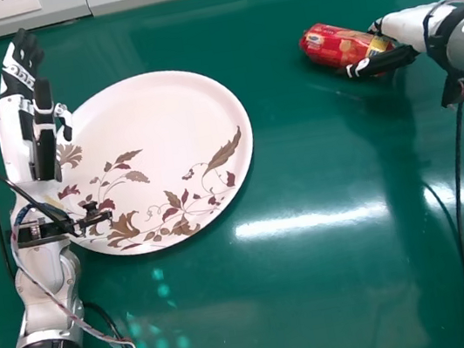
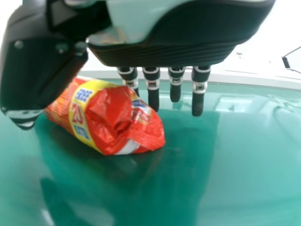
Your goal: Pick up biscuit and place it in the plate
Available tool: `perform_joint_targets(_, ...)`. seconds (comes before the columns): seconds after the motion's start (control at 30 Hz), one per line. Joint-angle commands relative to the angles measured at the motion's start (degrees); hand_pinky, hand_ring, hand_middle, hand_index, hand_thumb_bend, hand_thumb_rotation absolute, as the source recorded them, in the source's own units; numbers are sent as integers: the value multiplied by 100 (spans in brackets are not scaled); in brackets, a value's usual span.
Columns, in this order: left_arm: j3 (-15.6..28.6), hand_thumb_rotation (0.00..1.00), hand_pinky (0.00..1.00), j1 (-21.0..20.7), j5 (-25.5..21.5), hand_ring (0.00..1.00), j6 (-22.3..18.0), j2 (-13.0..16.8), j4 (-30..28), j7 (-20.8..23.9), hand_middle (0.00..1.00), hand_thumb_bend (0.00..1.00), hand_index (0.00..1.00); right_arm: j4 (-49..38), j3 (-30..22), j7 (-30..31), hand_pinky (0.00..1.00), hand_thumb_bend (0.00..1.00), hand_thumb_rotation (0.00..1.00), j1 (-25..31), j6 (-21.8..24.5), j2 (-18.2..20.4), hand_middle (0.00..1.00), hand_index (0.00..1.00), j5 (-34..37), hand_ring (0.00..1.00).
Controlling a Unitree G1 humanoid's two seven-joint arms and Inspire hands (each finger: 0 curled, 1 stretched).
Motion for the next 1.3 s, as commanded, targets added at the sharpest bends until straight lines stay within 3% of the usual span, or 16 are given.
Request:
perform_joint_targets(0.0,-118,82,0,866,22,100,23,-419,465,14,100,100,100,160,202,-158,82,100,57,-216,-239,14,93,94,-177,90)
perform_joint_targets(0.1,-128,82,0,892,49,100,29,-432,414,35,100,100,100,349,313,-267,82,100,58,-332,-336,58,93,94,-313,89)
perform_joint_targets(0.17,-131,83,0,919,77,100,54,-441,349,63,100,100,100,409,378,-428,76,100,52,-374,-308,99,89,90,-434,84)
perform_joint_targets(0.2,-133,83,0,932,77,100,66,-441,320,60,100,100,100,415,417,-526,69,95,39,-385,-252,123,86,85,-520,80)
perform_joint_targets(0.3,-134,84,0,976,64,100,126,-447,232,49,100,100,100,485,640,-1108,51,83,11,-403,-284,111,72,72,-917,64)
perform_joint_targets(0.33,-133,84,0,988,67,100,147,-446,206,52,100,100,100,535,705,-1302,44,77,4,-413,-316,107,65,68,-1024,57)
perform_joint_targets(0.37,-132,84,0,993,47,100,147,-446,200,35,100,100,100,619,749,-1545,39,65,2,-420,-372,108,59,65,-1094,49)
perform_joint_targets(0.43,-130,82,0,1005,-25,100,156,-458,173,-14,100,100,100,765,822,-1978,26,55,0,-439,-432,118,52,62,-1218,45)
perform_joint_targets(0.53,-119,84,0,1032,48,100,139,-447,140,51,100,100,100,895,934,-2331,16,52,0,-499,-465,127,51,52,-1387,40)
perform_joint_targets(0.57,-117,84,0,1047,56,100,144,-449,111,61,100,100,100,909,971,-2391,12,53,0,-520,-452,126,49,50,-1451,26)
perform_joint_targets(0.6,-116,84,0,1062,55,100,148,-452,83,61,100,100,100,931,1004,-2458,10,53,0,-543,-482,116,48,49,-1501,19)
perform_joint_targets(0.67,-117,83,0,1086,31,100,150,-454,43,38,100,100,100,971,1038,-2748,8,53,0,-557,-621,68,47,49,-1555,14)
perform_joint_targets(0.97,-119,83,0,1094,0,100,138,-456,58,9,100,100,100,997,1053,-2971,4,53,0,-574,-718,20,47,48,-1622,10)
perform_joint_targets(1.0,-117,83,0,1097,-10,100,139,-462,56,7,100,100,100,973,1050,-2972,4,52,7,-562,-698,15,29,48,-1632,9)
perform_joint_targets(1.03,-116,82,0,1100,-5,100,148,-465,52,15,100,100,100,954,1042,-2954,3,51,9,-554,-695,11,23,48,-1624,9)
perform_joint_targets(1.27,-106,83,0,1109,29,100,162,-454,84,41,100,100,100,757,809,-3055,4,51,11,-417,-746,-30,17,48,-1358,10)
